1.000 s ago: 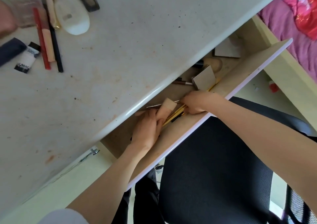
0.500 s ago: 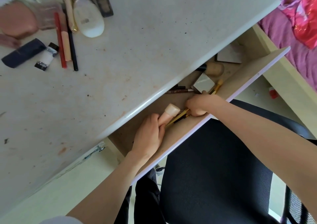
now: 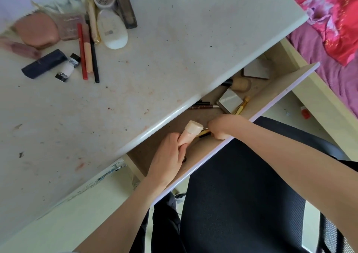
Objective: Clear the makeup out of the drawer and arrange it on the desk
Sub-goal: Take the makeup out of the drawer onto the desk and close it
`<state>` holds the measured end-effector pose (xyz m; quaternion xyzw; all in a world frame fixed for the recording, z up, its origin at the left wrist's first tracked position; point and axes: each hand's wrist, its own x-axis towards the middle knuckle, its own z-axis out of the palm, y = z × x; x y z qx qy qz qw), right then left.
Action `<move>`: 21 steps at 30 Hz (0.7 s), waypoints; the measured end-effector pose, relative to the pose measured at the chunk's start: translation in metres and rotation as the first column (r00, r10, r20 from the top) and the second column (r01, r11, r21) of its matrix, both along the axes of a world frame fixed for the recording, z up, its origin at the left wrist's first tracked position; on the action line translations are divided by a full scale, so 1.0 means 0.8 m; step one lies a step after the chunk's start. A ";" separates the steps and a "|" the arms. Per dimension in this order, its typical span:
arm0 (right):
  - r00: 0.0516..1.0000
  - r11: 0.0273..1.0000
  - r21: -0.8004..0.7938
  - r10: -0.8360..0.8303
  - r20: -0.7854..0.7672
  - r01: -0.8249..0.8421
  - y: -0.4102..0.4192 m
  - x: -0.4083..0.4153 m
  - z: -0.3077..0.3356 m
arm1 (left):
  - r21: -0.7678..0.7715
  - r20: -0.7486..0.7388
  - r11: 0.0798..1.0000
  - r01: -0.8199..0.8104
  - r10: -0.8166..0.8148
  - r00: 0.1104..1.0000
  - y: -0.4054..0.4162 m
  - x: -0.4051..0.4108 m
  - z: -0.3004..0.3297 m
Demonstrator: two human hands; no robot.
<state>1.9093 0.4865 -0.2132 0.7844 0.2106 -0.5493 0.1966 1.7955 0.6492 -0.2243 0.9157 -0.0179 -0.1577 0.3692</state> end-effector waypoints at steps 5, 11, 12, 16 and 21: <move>0.995 0.996 0.009 0.085 0.057 -0.086 0.006 -0.009 0.007 | -0.029 0.029 0.999 0.040 -0.039 0.999 0.007 -0.005 0.007; 0.990 0.994 0.008 0.105 0.098 -0.107 0.016 -0.022 0.020 | -0.085 0.059 0.996 0.031 -0.026 0.998 0.013 -0.008 0.020; 0.989 0.995 0.008 0.100 0.109 -0.102 0.016 -0.024 0.024 | -0.080 0.086 0.996 0.041 -0.034 0.996 0.014 -0.009 0.022; 0.984 0.999 0.029 0.031 0.178 -0.037 0.012 -0.033 0.052 | -0.106 0.119 0.994 0.020 -0.008 0.993 0.018 -0.011 0.036; 0.979 0.992 0.071 -0.115 0.170 0.104 0.009 -0.044 0.105 | -0.222 0.118 0.965 -0.142 0.171 0.978 0.029 -0.003 0.069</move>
